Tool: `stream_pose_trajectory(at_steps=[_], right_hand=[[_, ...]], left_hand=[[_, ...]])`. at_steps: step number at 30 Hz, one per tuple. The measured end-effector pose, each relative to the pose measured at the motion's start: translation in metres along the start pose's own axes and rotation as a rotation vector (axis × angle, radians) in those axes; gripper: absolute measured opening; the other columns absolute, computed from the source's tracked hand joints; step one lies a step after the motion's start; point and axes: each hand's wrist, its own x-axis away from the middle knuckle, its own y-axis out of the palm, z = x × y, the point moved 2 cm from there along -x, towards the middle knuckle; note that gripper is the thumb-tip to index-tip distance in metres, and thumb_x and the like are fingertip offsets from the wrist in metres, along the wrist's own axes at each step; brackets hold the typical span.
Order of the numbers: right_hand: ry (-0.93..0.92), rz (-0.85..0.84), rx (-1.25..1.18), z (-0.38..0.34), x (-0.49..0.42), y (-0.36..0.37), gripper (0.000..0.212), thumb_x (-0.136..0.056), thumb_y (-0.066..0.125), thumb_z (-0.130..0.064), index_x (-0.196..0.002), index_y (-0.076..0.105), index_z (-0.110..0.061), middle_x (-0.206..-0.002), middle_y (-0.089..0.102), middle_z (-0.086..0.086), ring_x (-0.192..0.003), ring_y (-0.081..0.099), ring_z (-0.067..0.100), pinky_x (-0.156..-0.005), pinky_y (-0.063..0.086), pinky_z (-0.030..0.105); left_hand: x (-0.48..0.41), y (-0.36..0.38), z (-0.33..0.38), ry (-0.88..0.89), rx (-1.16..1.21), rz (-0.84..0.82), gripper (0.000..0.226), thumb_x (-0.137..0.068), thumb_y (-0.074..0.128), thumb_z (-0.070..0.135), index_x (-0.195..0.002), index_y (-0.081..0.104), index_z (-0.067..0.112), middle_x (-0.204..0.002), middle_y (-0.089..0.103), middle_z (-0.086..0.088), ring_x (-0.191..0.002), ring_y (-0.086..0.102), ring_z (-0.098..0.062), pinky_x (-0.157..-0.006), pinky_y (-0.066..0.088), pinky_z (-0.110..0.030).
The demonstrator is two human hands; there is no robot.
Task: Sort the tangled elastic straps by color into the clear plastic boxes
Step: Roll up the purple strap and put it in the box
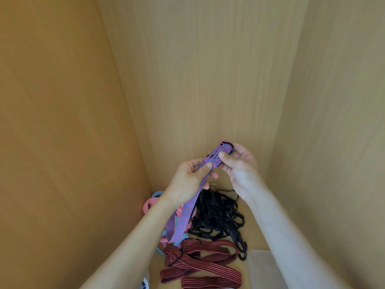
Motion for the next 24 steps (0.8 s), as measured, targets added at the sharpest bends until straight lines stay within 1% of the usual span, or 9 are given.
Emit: stream_pose_trajectory(at_steps=[3, 6, 8, 10, 13, 15, 18, 22, 24], right_hand=[[-0.134, 0.043, 0.186, 0.000, 0.001, 0.007, 0.037, -0.087, 0.061, 0.020, -0.110, 0.060, -0.009, -0.096, 0.066, 0.008, -0.075, 0.065, 0.009, -0.074, 0.053, 0.019], [-0.193, 0.039, 0.302, 0.001, 0.001, 0.013, 0.046, -0.081, 0.062, 0.025, -0.100, 0.057, -0.017, -0.100, 0.063, 0.006, -0.069, 0.064, -0.003, -0.066, 0.050, 0.013], [-0.190, 0.030, 0.346, 0.001, -0.001, 0.012, 0.051, -0.079, 0.063, 0.027, -0.096, 0.055, -0.021, -0.096, 0.062, 0.002, -0.069, 0.063, -0.001, -0.066, 0.049, 0.013], [-0.181, 0.012, 0.394, -0.001, -0.002, 0.011, 0.053, -0.077, 0.066, 0.026, -0.095, 0.054, -0.022, -0.094, 0.062, 0.001, -0.073, 0.061, 0.006, -0.069, 0.050, 0.015], [-0.169, 0.000, 0.451, -0.003, -0.003, 0.010, 0.047, -0.080, 0.069, 0.020, -0.099, 0.055, -0.021, -0.094, 0.063, 0.000, -0.074, 0.061, 0.008, -0.072, 0.050, 0.014], [-0.147, -0.008, 0.458, -0.006, -0.004, 0.010, 0.034, -0.087, 0.070, 0.010, -0.104, 0.056, -0.016, -0.095, 0.066, 0.003, -0.078, 0.063, 0.012, -0.078, 0.054, 0.020], [-0.049, -0.039, 0.344, -0.011, -0.004, 0.008, 0.012, -0.097, 0.063, -0.004, -0.105, 0.059, -0.012, -0.092, 0.068, 0.007, -0.085, 0.066, 0.020, -0.084, 0.059, 0.037], [0.032, -0.044, 0.309, -0.014, -0.005, 0.003, 0.013, -0.097, 0.061, -0.001, -0.101, 0.059, -0.013, -0.091, 0.068, 0.016, -0.085, 0.068, 0.026, -0.084, 0.061, 0.043], [0.065, -0.058, 0.299, -0.013, -0.006, -0.001, 0.015, -0.096, 0.061, 0.001, -0.108, 0.060, -0.008, -0.097, 0.067, 0.018, -0.088, 0.067, 0.028, -0.086, 0.061, 0.043]], left_hand=[[-0.004, 0.001, 0.000, -0.019, 0.014, 0.009, 0.017, -0.105, 0.049, 0.013, -0.109, 0.063, 0.005, -0.085, 0.065, -0.010, -0.047, 0.048, -0.010, -0.048, 0.037, -0.019], [-0.006, 0.001, -0.001, -0.004, -0.041, 0.024, 0.021, -0.106, 0.048, 0.015, -0.108, 0.061, -0.002, -0.084, 0.060, -0.009, -0.052, 0.046, -0.014, -0.050, 0.034, -0.022], [-0.007, 0.000, -0.003, 0.017, -0.093, 0.037, 0.022, -0.105, 0.050, 0.015, -0.106, 0.060, -0.004, -0.081, 0.059, -0.005, -0.052, 0.046, -0.011, -0.049, 0.034, -0.019], [-0.007, 0.000, -0.005, 0.041, -0.115, 0.049, 0.018, -0.105, 0.050, 0.015, -0.099, 0.060, 0.002, -0.076, 0.056, -0.001, -0.048, 0.045, -0.006, -0.049, 0.034, -0.015], [-0.008, -0.001, -0.007, 0.044, -0.138, 0.052, 0.016, -0.106, 0.049, 0.017, -0.098, 0.060, 0.007, -0.076, 0.054, -0.005, -0.047, 0.042, -0.006, -0.049, 0.033, -0.016], [-0.009, -0.002, -0.009, 0.029, -0.116, 0.049, 0.016, -0.106, 0.048, 0.016, -0.100, 0.061, 0.010, -0.075, 0.055, -0.004, -0.047, 0.041, -0.007, -0.048, 0.032, -0.018], [-0.010, -0.006, -0.010, 0.020, -0.088, 0.040, 0.017, -0.106, 0.048, 0.014, -0.096, 0.062, 0.016, -0.074, 0.058, -0.002, -0.048, 0.043, -0.009, -0.048, 0.032, -0.020], [-0.010, -0.007, -0.009, 0.041, -0.128, 0.021, 0.014, -0.105, 0.049, 0.012, -0.101, 0.063, 0.012, -0.072, 0.058, 0.000, -0.048, 0.043, -0.008, -0.047, 0.033, -0.019], [-0.009, -0.006, -0.008, 0.043, -0.139, 0.011, 0.014, -0.105, 0.049, 0.011, -0.100, 0.062, 0.014, -0.073, 0.058, -0.001, -0.048, 0.042, -0.008, -0.047, 0.033, -0.018]])
